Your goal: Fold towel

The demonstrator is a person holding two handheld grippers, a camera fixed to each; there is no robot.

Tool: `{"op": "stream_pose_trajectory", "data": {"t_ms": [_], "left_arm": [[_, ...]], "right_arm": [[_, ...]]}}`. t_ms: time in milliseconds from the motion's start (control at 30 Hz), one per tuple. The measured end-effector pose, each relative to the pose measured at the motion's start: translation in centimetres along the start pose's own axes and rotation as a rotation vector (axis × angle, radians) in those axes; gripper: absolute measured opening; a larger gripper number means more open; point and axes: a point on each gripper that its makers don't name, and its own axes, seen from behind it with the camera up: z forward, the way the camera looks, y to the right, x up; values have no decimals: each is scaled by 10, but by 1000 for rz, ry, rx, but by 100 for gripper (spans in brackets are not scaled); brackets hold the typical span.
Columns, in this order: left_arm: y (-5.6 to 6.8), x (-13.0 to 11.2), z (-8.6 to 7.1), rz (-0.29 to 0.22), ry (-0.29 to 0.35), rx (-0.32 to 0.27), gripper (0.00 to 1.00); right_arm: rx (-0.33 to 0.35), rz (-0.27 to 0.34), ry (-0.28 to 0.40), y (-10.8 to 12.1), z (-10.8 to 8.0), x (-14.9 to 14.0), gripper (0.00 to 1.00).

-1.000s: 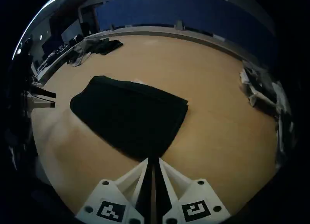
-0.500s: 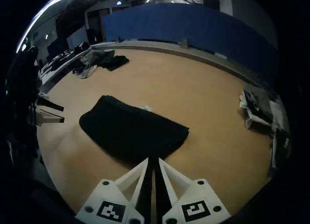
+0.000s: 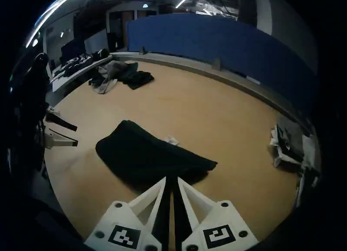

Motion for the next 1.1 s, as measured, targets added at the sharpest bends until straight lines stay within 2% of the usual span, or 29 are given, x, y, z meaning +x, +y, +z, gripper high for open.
{"op": "stream_pose_trajectory", "data": {"t_ms": [267, 567, 1100], "left_arm": [[-3, 0, -2, -6, 5, 2, 96], [-4, -1, -3, -7, 7, 2, 96], [-6, -1, -4, -6, 10, 4, 96]], "right_arm": [[10, -28, 4, -5, 2, 10, 3], [25, -71, -21, -14, 5, 8, 3], [72, -110, -18, -39, 27, 25, 3]]}}
